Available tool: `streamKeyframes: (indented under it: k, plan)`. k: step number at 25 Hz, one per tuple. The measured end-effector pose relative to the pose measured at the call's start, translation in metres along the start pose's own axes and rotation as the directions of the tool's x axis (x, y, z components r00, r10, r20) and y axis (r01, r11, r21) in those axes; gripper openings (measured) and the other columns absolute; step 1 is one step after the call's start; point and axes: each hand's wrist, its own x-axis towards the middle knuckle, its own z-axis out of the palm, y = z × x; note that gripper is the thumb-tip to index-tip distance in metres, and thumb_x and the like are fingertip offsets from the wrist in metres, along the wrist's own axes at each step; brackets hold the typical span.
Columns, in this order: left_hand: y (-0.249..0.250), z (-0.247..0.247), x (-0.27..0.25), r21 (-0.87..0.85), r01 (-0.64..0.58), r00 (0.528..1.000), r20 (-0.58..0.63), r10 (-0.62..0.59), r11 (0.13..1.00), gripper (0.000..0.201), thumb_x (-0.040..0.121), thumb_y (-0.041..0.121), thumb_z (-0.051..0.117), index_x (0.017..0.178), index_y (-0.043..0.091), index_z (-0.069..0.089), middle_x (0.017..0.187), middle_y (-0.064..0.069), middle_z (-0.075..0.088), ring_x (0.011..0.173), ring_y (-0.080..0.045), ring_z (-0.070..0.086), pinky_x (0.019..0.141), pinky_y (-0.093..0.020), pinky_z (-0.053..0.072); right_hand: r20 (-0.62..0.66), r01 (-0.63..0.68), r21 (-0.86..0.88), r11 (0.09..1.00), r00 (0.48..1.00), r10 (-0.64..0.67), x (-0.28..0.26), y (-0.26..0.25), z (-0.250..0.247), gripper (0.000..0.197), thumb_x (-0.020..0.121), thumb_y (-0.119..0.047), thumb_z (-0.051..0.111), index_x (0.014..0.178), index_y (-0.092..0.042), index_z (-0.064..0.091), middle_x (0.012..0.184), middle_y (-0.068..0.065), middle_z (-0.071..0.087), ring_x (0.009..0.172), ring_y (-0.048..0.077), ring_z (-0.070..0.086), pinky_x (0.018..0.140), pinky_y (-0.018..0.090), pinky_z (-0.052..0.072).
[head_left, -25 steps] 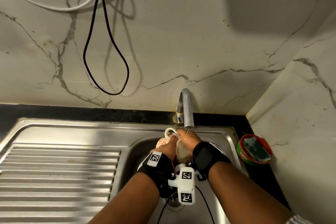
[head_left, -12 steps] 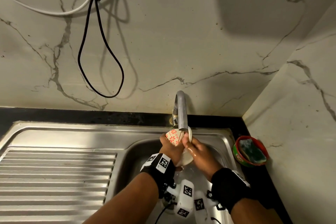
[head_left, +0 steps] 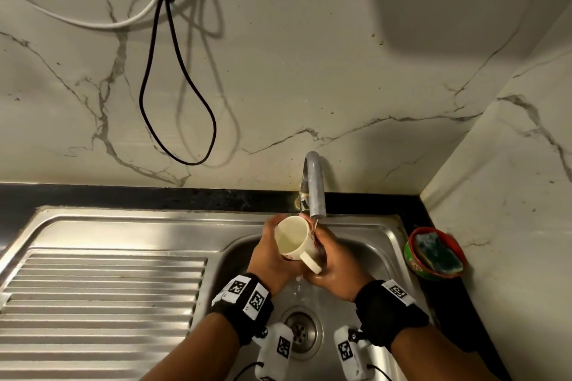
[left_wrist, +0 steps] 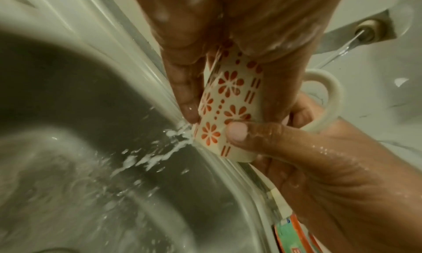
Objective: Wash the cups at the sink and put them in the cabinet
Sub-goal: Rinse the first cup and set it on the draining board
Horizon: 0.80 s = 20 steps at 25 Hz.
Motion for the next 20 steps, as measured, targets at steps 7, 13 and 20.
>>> streamKeyframes:
  k: [7,13,20]
  plan:
    - [0.001,-0.010,0.009,-0.129,-0.149,0.987,0.035,0.155,0.980,0.099,0.047,0.034,0.095,0.129,0.034,0.040,0.121,0.006,0.059,0.111,-0.011,0.061,0.090,-0.029,0.056,0.059,-0.173,0.445,0.878,0.985,0.164,-0.001,0.009,-0.002,0.104,0.062,-0.030,0.095,0.145,-0.037,0.032,0.144,0.010,0.048,0.127,0.025,0.057,0.092,0.041,0.058]
    - [-0.022,-0.002,0.007,-0.220,-0.086,0.982,0.148,0.121,0.972,0.103,0.053,0.025,0.096,0.134,0.029,0.033,0.131,-0.002,0.052,0.121,-0.014,0.057,0.095,-0.034,0.054,0.094,-0.391,0.683,0.617,0.885,0.457,0.001,-0.002,0.001,0.065,0.084,-0.062,0.061,0.127,-0.012,0.062,0.104,0.018,0.073,0.081,0.029,0.071,0.063,0.037,0.058]
    - [-0.031,-0.003,-0.008,-0.137,0.165,0.889,0.450,-0.087,0.977,0.088,0.073,0.010,0.085,0.145,0.029,0.038,0.121,0.000,0.069,0.107,-0.013,0.069,0.091,-0.036,0.058,-0.381,-0.101,0.060,0.993,0.917,0.116,0.000,0.016,0.000,0.074,0.067,-0.043,0.089,0.125,-0.040,0.043,0.136,-0.004,0.046,0.120,0.010,0.053,0.092,0.020,0.054]
